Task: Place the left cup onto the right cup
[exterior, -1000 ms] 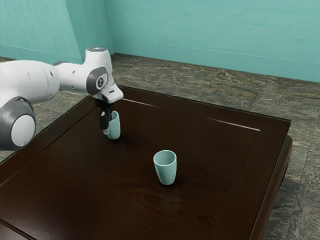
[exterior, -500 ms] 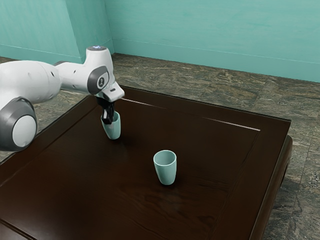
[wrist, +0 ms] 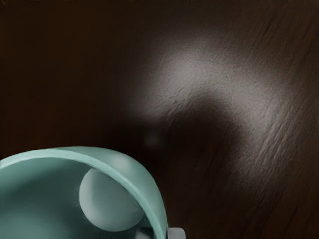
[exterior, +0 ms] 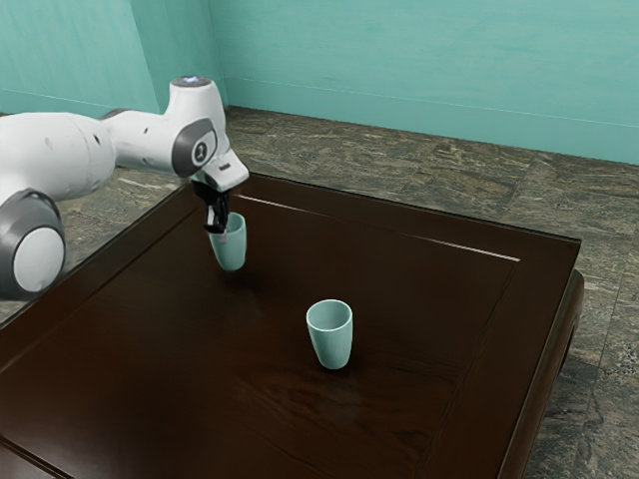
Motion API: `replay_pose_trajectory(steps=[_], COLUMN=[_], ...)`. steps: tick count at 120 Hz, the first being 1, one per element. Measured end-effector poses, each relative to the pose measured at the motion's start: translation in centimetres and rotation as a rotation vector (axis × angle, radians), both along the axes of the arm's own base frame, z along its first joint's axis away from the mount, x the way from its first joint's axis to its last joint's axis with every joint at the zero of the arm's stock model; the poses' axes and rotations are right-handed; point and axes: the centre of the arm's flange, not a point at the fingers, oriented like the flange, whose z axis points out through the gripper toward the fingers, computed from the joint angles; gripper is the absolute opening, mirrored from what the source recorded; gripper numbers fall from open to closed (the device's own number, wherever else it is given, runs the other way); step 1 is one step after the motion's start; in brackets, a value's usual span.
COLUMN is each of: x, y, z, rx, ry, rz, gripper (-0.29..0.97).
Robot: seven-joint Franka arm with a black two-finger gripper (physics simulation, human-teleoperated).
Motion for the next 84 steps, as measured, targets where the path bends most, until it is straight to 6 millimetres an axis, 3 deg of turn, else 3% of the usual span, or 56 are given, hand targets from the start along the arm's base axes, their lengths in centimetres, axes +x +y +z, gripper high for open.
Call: replay_pose_trajectory(steps=[22, 43, 69, 84], x=[-1.1, -3.9, -5.5, -6.3], y=[-2.2, -5.1, -9.4, -12.1], z=[4.8, 8.8, 12.9, 14.2], rx=[-0.003, -0.009, 0.003, 0.01], ry=[-0.05, -0.078, -0.112, -0.113], rz=[-0.028, -0.064, -0.122, -0.155], gripper=[-0.11, -0.11, -0.11, -0.11])
